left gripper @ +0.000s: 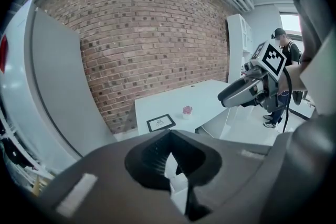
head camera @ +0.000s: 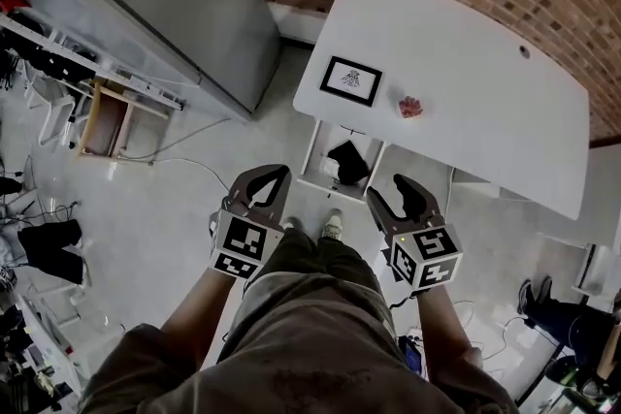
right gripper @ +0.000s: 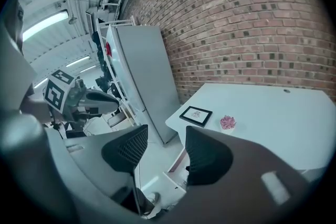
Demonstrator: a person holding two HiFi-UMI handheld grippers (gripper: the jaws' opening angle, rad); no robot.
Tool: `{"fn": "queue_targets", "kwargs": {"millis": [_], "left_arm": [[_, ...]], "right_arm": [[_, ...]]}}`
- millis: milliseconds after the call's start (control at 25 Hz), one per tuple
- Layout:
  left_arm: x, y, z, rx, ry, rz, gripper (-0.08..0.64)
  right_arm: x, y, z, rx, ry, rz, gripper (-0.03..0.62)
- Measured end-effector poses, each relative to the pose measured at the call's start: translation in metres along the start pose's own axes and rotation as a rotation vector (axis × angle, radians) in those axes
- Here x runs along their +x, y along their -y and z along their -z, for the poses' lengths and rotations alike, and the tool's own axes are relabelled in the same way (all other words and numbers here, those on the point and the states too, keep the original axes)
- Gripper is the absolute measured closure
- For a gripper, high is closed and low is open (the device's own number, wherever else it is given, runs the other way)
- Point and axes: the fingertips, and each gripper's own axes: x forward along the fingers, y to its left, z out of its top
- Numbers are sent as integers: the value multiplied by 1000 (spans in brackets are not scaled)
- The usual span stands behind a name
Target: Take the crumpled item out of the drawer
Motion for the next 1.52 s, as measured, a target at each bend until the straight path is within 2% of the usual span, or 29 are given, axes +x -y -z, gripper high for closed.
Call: {"fn": "queue_targets", "kwargs": {"millis": [200,560,840,1040,1240,1520], "left_arm": [[9,-6,9,-7,-18,13,560],[35,-34,51,-46,-87,44,560],[59,-58,100,-106,-149,82,560],[87,-63,137,-95,-193,125,560],[119,-61,156,-63,-185,168,560],[166,-60,210,-96,-197,200,560]], "right_arm": [[18,8,9,6,-35,7,353],[67,16,59,64,-164,37,353],[116,16,95,108,-249,58,353],[157,26,127,143,-281,60,340],[190,40,160,164,-308,79,337],[250,52,220,185,-377,81,341]]}}
